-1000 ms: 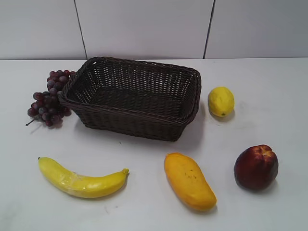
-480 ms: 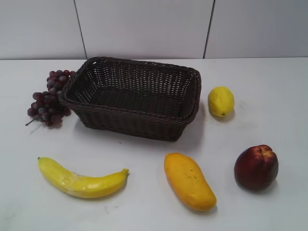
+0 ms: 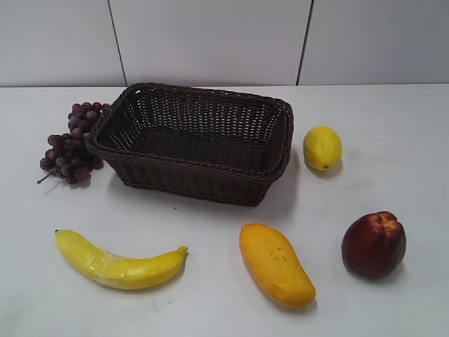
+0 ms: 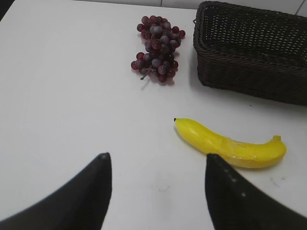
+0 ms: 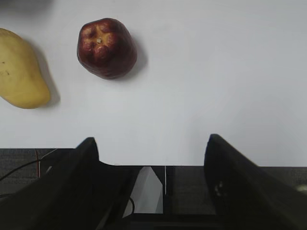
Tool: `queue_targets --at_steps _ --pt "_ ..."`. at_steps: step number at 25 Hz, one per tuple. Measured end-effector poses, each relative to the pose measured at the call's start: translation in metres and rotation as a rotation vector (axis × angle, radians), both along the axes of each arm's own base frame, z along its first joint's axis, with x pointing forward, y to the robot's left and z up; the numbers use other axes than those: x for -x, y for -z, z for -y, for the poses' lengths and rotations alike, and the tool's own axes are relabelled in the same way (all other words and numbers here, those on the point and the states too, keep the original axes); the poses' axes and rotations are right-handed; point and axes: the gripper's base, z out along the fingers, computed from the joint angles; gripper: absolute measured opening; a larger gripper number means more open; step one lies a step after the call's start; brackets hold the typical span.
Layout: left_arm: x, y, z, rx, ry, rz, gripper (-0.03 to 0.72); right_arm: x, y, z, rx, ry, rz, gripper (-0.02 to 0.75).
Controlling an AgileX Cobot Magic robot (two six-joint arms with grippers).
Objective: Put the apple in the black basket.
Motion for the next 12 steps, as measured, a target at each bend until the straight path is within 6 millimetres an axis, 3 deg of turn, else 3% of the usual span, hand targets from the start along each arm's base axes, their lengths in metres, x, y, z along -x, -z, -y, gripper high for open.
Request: queue_targets --at_steps 12 --pt "0.000 0.000 0.000 0.000 0.000 0.000 0.462 -0.055 0.034 -0.015 -0.022 -0.046 -0.254 0.515"
